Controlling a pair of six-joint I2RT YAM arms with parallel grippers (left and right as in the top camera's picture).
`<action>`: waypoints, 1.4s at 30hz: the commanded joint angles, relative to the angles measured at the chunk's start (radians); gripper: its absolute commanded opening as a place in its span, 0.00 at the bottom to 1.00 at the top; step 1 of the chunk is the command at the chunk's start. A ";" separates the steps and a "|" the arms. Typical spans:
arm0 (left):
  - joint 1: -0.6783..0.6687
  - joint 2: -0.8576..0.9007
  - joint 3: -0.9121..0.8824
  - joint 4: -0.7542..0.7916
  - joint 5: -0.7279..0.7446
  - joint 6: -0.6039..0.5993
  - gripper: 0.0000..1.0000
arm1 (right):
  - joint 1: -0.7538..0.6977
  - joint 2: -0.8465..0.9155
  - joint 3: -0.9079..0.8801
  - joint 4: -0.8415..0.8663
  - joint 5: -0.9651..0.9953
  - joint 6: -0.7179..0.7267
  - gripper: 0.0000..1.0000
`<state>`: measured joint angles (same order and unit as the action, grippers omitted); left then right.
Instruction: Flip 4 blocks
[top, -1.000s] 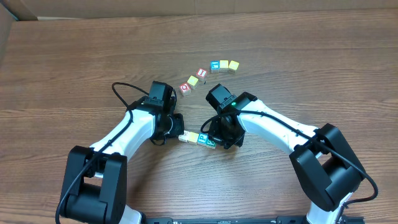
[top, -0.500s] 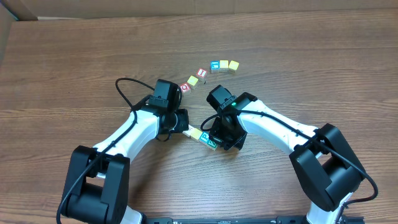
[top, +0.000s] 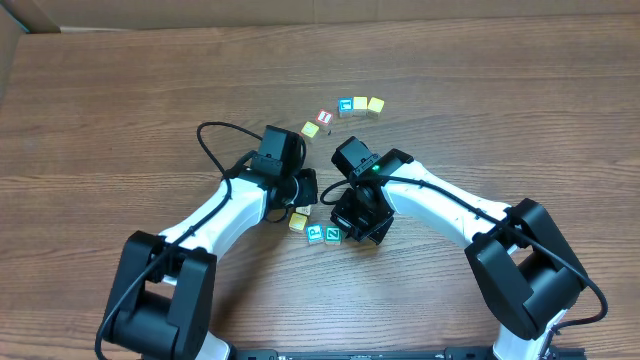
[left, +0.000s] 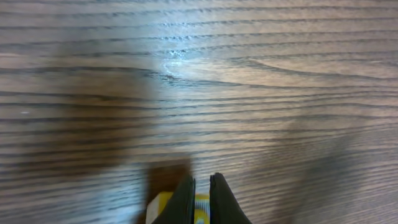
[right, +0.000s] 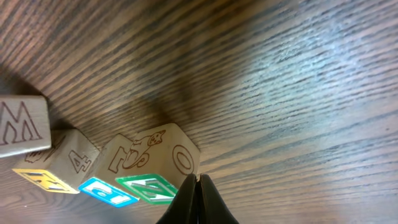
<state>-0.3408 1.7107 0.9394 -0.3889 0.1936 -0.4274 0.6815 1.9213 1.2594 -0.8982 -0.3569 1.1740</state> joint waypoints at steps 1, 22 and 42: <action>-0.002 0.051 0.014 0.016 0.014 -0.022 0.04 | 0.004 -0.011 0.003 0.002 -0.011 0.027 0.04; 0.089 0.054 0.421 -0.437 -0.127 -0.048 0.04 | 0.004 -0.011 0.003 -0.010 0.148 -0.085 0.10; 0.096 0.300 0.417 -0.740 -0.068 -0.013 0.04 | 0.004 -0.012 0.003 0.016 0.245 -0.422 0.15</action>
<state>-0.2478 1.9770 1.3453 -1.1210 0.0910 -0.4606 0.6815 1.9217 1.2594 -0.8780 -0.1226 0.7803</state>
